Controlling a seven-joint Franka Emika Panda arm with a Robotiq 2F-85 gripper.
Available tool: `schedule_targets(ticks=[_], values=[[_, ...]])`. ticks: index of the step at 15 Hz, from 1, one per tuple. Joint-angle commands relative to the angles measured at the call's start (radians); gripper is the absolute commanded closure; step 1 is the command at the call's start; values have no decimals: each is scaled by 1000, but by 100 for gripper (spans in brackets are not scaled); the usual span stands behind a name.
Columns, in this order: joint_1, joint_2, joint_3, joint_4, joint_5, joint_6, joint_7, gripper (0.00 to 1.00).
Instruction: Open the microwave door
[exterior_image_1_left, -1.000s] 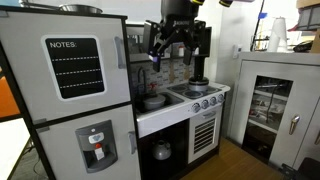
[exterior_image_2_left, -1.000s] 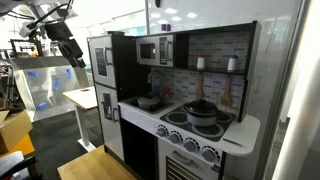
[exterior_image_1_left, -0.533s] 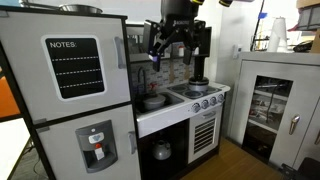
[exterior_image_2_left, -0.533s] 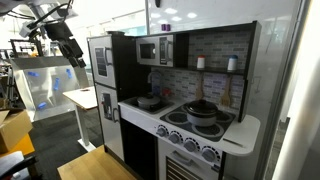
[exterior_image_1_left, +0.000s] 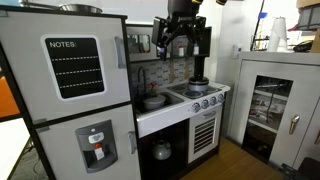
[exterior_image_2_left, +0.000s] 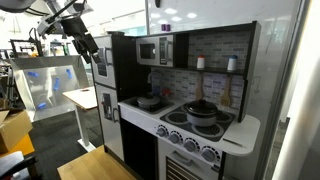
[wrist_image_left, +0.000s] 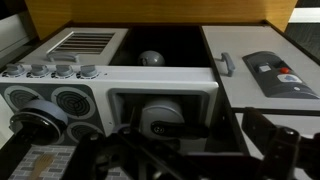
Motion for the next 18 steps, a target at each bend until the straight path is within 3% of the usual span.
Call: schedule_targets(ticks=[1,8,18], values=[[-2,67,-21,42,-11,21,-34,0],[-1,170,-13,151,-47,87,-45,0],[-31,292,-69,341,-152,95,-41,0]])
